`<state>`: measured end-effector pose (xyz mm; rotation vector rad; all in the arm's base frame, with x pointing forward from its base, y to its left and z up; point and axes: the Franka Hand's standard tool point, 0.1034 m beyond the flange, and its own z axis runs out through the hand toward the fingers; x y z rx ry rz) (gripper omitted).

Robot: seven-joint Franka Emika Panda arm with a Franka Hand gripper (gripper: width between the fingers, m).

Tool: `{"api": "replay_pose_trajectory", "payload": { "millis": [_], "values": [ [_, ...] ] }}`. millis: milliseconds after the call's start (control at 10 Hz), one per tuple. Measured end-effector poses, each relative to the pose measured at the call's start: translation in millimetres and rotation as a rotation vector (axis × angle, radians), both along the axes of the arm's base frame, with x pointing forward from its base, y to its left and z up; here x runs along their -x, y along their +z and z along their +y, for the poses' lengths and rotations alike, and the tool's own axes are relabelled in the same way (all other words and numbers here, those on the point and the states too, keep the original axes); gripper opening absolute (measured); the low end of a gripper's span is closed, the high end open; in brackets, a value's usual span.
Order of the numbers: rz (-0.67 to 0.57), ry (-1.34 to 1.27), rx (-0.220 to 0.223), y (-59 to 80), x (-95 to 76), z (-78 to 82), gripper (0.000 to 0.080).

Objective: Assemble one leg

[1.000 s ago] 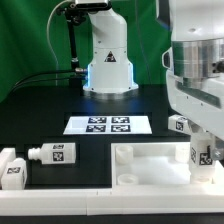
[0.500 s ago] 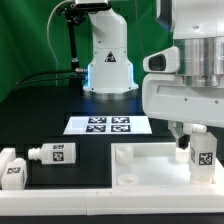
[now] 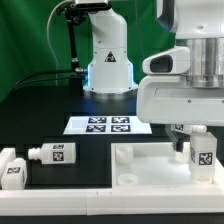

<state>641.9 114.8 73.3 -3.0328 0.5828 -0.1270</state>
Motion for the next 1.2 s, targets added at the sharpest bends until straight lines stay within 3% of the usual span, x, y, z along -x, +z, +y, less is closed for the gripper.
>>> {"api": "replay_pose_trajectory", "payload": {
  "millis": [100,200,500,900,1000,1200],
  "values": [
    [0.003,-0.079,-0.007,-0.3,0.1,0.1,0.0506],
    [0.006,-0.157,-0.014,-0.6,0.2,0.1,0.0304],
    [0.024,-0.506,-0.041,-0.4,0.7,-0.8,0.0288],
    [0.085,-1.106,-0.165,-2.8,1.3,-0.7,0.0288],
    [0.091,-1.156,-0.184,-3.0,1.2,-1.3,0.0288],
    [0.09,-1.129,-0.182,-3.0,1.5,-0.7,0.0288]
  ]
}}
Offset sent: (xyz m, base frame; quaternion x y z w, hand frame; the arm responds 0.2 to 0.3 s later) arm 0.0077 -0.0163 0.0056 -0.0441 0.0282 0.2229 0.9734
